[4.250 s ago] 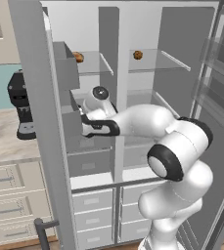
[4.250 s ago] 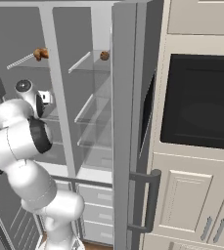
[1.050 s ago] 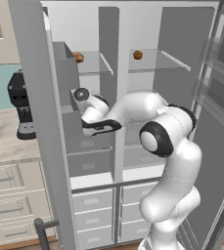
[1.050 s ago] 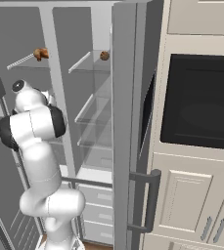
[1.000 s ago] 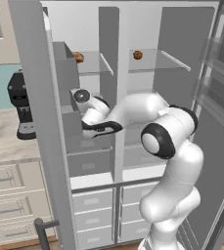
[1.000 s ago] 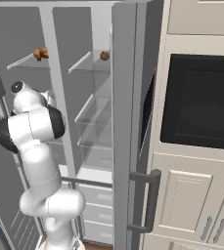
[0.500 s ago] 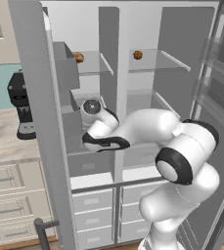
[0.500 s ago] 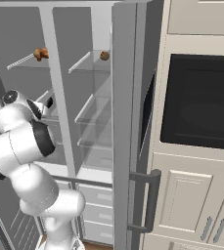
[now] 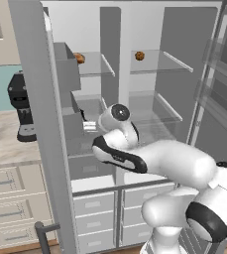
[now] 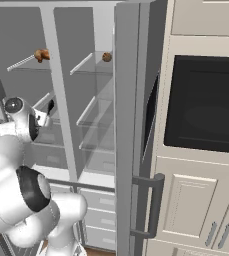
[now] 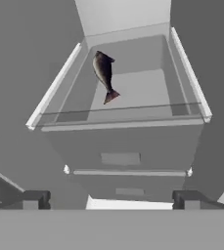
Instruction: There's a fish in the fridge that needs to be moved to the freezer for freezing. Pick up the fish from the fridge, place it on any shelf in the freezer, and close the fridge and freezer doors when done.
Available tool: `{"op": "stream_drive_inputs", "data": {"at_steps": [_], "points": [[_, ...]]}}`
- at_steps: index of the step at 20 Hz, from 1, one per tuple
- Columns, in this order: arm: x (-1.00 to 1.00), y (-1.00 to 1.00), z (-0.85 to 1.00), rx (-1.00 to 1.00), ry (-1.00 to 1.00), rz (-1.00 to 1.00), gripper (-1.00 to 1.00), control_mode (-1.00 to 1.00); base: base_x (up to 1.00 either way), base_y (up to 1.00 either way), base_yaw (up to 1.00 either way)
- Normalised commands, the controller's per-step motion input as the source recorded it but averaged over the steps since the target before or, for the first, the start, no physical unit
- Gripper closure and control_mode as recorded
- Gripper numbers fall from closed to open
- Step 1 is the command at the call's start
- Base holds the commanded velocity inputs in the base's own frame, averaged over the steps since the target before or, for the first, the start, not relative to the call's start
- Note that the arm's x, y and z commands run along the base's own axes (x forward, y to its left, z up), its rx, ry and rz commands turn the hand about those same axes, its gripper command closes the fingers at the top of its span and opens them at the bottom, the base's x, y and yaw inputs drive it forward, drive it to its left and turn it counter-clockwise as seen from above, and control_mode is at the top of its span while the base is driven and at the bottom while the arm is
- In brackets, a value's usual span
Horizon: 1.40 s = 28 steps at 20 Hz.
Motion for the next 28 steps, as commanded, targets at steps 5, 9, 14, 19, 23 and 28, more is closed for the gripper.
{"op": "stream_drive_inputs", "data": {"at_steps": [5,9,14,19,23,28], "points": [[-1.00,-0.39,0.82,0.01,0.10,0.00,-1.00,-1.00,0.00,0.00,0.00],[-0.97,-0.28,0.99,-0.04,0.06,0.00,-1.00,-1.00,0.00,0.00,0.00],[-0.78,-0.41,0.69,-0.19,0.05,0.00,-1.00,-1.00,0.00,0.00,0.00],[-0.79,-0.74,0.16,-0.16,0.08,-0.07,-1.00,-1.00,0.00,0.00,0.00],[-0.89,-0.67,0.14,0.01,0.18,-0.01,-1.00,-1.00,0.00,0.00,0.00],[-0.79,-0.52,0.14,0.04,0.27,0.00,-1.00,-1.00,0.00,0.00,0.00]]}}
